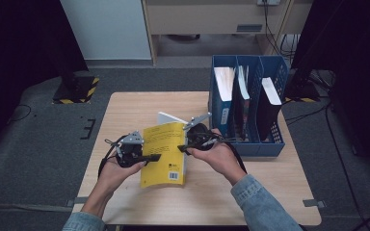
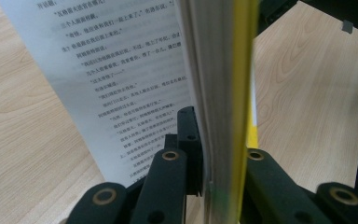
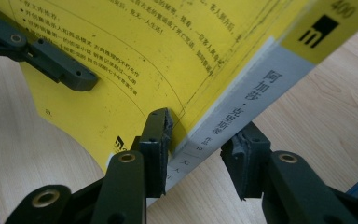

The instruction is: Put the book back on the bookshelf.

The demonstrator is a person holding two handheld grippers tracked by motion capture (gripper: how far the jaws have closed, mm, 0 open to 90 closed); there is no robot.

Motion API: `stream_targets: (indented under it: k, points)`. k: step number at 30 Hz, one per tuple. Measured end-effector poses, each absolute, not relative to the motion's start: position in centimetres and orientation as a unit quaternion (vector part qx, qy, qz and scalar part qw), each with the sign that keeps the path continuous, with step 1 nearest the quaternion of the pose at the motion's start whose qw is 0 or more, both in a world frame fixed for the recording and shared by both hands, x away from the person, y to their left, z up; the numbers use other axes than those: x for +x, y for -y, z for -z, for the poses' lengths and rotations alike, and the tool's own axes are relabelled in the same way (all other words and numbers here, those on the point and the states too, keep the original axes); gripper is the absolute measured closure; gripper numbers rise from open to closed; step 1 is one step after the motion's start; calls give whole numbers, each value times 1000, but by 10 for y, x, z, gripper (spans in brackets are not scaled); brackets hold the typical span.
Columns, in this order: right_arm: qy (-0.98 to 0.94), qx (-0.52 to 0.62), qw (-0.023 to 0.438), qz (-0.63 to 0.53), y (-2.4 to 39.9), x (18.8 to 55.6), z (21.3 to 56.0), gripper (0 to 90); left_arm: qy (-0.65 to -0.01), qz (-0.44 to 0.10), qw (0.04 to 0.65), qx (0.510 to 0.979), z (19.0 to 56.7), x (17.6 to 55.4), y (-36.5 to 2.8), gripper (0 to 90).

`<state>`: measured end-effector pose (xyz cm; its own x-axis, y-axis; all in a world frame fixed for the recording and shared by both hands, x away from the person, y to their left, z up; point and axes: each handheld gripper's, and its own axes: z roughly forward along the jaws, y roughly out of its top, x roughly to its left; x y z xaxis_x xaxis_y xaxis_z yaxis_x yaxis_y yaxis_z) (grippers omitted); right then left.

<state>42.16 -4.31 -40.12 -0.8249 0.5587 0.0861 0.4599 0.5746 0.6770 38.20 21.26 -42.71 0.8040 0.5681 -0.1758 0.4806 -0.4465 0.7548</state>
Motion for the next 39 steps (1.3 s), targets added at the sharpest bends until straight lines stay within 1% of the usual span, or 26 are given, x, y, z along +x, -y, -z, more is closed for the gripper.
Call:
stream_targets:
  k: [12,21,24,27,30,33,39]
  points:
    - [-883,292,77,-360,44,421,399,679,-316,-62,434,842,427,382,-217,831]
    - [-884,290,82,-357,44,420,398,688,-324,-73,440,834,423,382,-226,808]
    - [-885,286,86,-358,43,420,397,691,-325,-74,437,835,421,382,-228,815]
    - [-885,285,96,-356,41,420,394,695,-323,-90,429,839,419,384,-225,843]
    - [-885,281,113,-353,39,421,390,702,-328,-95,430,836,419,387,-223,845]
    - [-885,281,119,-352,39,423,388,703,-330,-97,431,834,420,389,-222,844]
    - [-889,263,114,-358,42,415,391,700,-329,-95,432,834,425,383,-224,809]
